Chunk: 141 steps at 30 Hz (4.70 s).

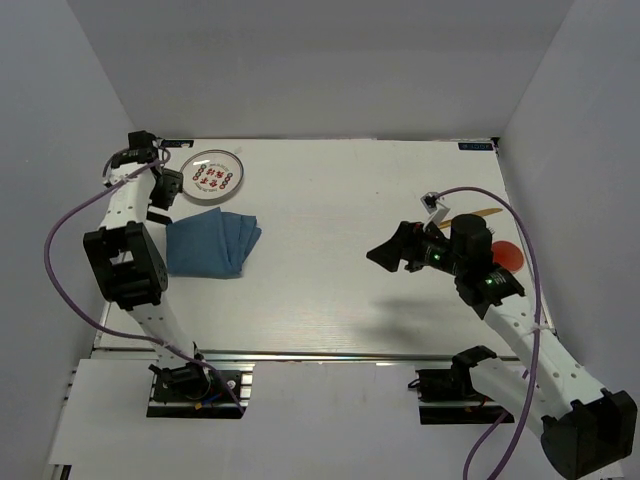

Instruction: Set the dinner table for one person

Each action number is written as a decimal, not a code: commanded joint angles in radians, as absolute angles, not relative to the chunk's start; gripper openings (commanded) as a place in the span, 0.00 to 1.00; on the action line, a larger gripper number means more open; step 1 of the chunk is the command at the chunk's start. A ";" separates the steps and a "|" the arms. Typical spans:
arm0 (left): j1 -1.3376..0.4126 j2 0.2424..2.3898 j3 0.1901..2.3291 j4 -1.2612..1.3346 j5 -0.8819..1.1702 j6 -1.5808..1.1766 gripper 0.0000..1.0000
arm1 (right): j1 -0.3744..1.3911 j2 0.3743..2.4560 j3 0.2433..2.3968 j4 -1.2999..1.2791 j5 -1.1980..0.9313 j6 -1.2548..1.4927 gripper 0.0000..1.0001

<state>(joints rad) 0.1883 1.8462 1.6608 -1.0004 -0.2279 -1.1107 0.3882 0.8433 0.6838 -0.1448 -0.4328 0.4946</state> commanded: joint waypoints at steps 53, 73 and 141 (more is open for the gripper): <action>-0.018 1.726 1.756 -0.462 0.264 -1.069 0.00 | 0.364 1.215 0.868 -0.045 -0.425 0.479 0.89; -0.212 1.655 1.845 -0.107 0.525 -1.129 0.00 | 0.316 1.273 0.763 0.451 -0.784 0.644 0.89; -0.515 1.566 1.899 -0.373 -0.236 -1.086 0.00 | 0.681 1.600 1.218 0.252 0.549 0.302 0.00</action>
<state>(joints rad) -0.5285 1.6024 1.7874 -0.3969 -0.1909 -1.1282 0.7521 1.7237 1.2007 0.2531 0.5434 0.3355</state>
